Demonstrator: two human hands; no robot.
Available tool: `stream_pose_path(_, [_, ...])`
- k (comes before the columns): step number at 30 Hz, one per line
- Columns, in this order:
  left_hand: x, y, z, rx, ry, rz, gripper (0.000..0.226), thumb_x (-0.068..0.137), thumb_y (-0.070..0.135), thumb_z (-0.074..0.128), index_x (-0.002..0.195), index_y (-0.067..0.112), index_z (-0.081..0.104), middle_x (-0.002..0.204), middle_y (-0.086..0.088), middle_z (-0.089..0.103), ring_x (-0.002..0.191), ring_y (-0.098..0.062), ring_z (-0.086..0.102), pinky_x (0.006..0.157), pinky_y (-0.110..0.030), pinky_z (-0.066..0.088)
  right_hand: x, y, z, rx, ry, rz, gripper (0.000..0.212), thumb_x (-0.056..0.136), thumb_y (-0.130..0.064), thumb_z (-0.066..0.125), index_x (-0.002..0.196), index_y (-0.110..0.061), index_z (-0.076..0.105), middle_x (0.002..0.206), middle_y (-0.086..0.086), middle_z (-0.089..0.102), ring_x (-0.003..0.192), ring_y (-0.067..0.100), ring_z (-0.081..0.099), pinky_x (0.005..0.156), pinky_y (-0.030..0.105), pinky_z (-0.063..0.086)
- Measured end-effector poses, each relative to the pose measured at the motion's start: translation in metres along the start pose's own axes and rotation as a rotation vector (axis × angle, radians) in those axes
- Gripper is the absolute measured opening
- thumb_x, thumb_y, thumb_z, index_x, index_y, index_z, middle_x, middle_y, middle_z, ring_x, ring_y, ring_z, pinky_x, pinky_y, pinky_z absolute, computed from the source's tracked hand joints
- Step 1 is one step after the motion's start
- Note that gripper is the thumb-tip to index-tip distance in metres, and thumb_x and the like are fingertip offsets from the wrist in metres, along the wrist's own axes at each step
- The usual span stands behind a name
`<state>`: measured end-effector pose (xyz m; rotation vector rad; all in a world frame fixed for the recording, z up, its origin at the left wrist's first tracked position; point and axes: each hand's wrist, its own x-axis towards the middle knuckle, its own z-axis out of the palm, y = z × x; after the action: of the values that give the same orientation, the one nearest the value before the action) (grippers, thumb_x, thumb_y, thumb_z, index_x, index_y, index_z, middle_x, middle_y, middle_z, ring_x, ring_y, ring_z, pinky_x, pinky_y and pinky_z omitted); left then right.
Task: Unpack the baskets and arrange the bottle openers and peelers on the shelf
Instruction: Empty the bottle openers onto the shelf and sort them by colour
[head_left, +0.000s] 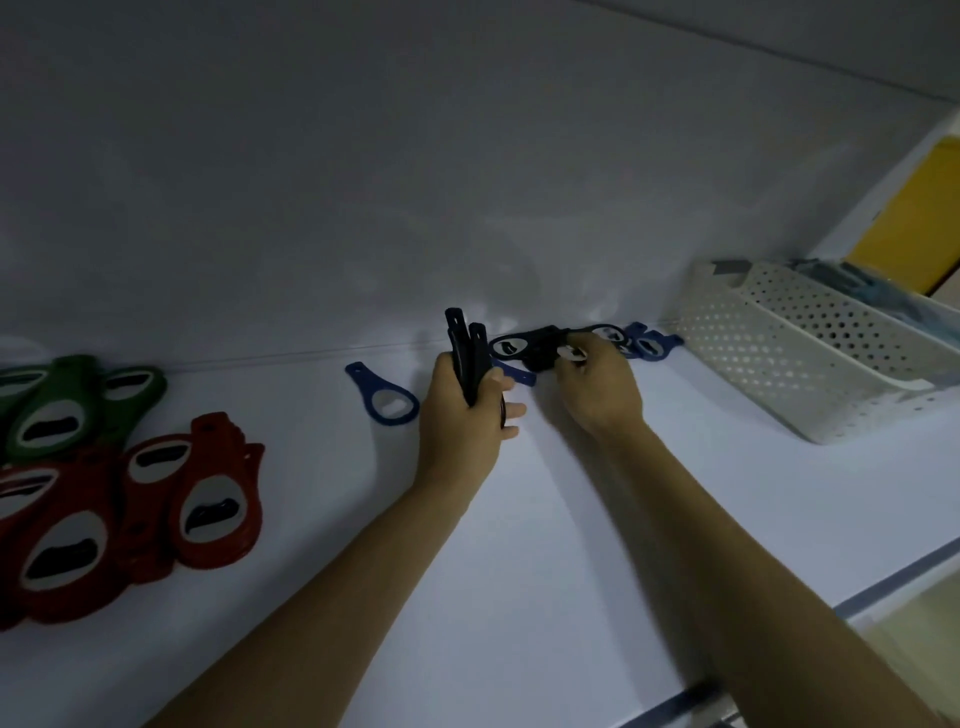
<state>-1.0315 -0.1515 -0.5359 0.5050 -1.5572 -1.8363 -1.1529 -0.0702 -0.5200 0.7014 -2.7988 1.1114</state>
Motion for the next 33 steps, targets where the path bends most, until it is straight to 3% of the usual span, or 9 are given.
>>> stream_pose_path(2, [0.000, 0.000, 0.001, 0.035, 0.001, 0.016, 0.012, 0.096, 0.015, 0.050, 0.090, 0.025, 0.049, 0.085, 0.003, 0.066, 0.060, -0.009, 0.066, 0.052, -0.022, 0.053, 0.005, 0.006, 0.006, -0.255, -0.112, -0.021, 0.038, 0.092, -0.025, 0.047, 0.127, -0.014, 0.055, 0.127, 0.010, 0.059, 0.114, 0.030, 0.054, 0.094, 0.038, 0.042])
stream_pose_path(5, [0.000, 0.000, 0.000, 0.051, 0.013, 0.024, 0.008, 0.095, 0.017, 0.052, 0.090, 0.023, 0.052, 0.081, 0.003, 0.067, 0.056, -0.010, 0.065, 0.047, -0.020, 0.048, -0.006, 0.013, 0.014, -0.507, 0.125, -0.078, 0.034, 0.091, -0.037, 0.048, 0.113, -0.018, 0.066, 0.112, 0.008, 0.063, 0.109, 0.029, 0.050, 0.087, 0.038, 0.037])
stream_pose_path(9, [0.001, -0.001, 0.000, 0.039, 0.008, 0.025, 0.006, 0.095, 0.018, 0.053, 0.092, 0.023, 0.053, 0.080, 0.003, 0.067, 0.055, -0.010, 0.065, 0.046, -0.020, 0.048, -0.012, 0.020, 0.008, -0.415, 0.157, -0.145, 0.031, 0.093, -0.039, 0.053, 0.112, -0.021, 0.071, 0.121, 0.010, 0.058, 0.113, 0.030, 0.048, 0.089, 0.039, 0.040])
stream_pose_path(14, [0.001, -0.004, 0.000, 0.033, 0.020, 0.035, 0.006, 0.095, 0.019, 0.053, 0.091, 0.023, 0.052, 0.080, 0.005, 0.066, 0.059, -0.009, 0.067, 0.049, -0.020, 0.049, -0.014, 0.012, 0.003, -0.520, 0.188, -0.201, 0.034, 0.098, -0.033, 0.035, 0.092, -0.014, 0.063, 0.077, 0.009, 0.063, 0.068, 0.027, 0.052, 0.059, 0.031, 0.034])
stream_pose_path(18, [0.003, -0.004, 0.002, -0.008, 0.046, 0.026, 0.009, 0.094, 0.028, 0.056, 0.093, 0.024, 0.048, 0.085, 0.005, 0.064, 0.071, -0.009, 0.069, 0.056, -0.022, 0.053, -0.027, -0.003, 0.000, 0.100, 0.362, -0.177, 0.029, 0.099, -0.026, 0.046, 0.085, -0.012, 0.067, 0.067, 0.002, 0.062, 0.065, 0.025, 0.060, 0.056, 0.031, 0.038])
stream_pose_path(22, [0.006, -0.002, 0.000, -0.016, 0.067, 0.009, 0.030, 0.089, 0.040, 0.059, 0.106, 0.020, 0.045, 0.090, 0.008, 0.066, 0.075, -0.005, 0.069, 0.061, -0.028, 0.058, -0.045, -0.033, 0.012, 0.624, -0.142, -0.245, 0.041, 0.099, -0.026, 0.045, 0.076, -0.002, 0.069, 0.074, 0.005, 0.071, 0.071, 0.023, 0.067, 0.063, 0.035, 0.055])
stream_pose_path(25, [0.008, -0.001, -0.004, -0.093, 0.064, -0.033, 0.009, 0.095, 0.023, 0.055, 0.100, 0.023, 0.047, 0.091, 0.003, 0.066, 0.063, -0.005, 0.068, 0.053, -0.022, 0.054, -0.037, -0.034, 0.013, 0.757, -0.141, -0.117, 0.036, 0.095, -0.018, 0.041, 0.087, -0.002, 0.072, 0.083, 0.006, 0.074, 0.076, 0.016, 0.070, 0.058, 0.024, 0.054])
stream_pose_path(28, [0.005, -0.002, -0.002, -0.042, 0.064, 0.010, 0.017, 0.097, 0.014, 0.049, 0.092, 0.030, 0.047, 0.090, 0.003, 0.065, 0.055, -0.008, 0.065, 0.049, -0.018, 0.050, -0.010, -0.018, 0.013, 0.217, 0.071, -0.226, 0.028, 0.092, -0.006, 0.045, 0.113, -0.010, 0.064, 0.107, 0.007, 0.069, 0.100, 0.022, 0.063, 0.082, 0.038, 0.053])
stream_pose_path(33, [0.002, 0.000, -0.002, -0.059, 0.053, 0.005, 0.017, 0.096, 0.011, 0.051, 0.095, 0.028, 0.049, 0.098, 0.001, 0.064, 0.066, -0.006, 0.069, 0.054, -0.018, 0.051, 0.014, -0.003, 0.026, -0.334, -0.084, -0.326, 0.050, 0.092, -0.009, 0.050, 0.140, -0.020, 0.046, 0.131, 0.010, 0.056, 0.120, 0.032, 0.048, 0.098, 0.041, 0.038])
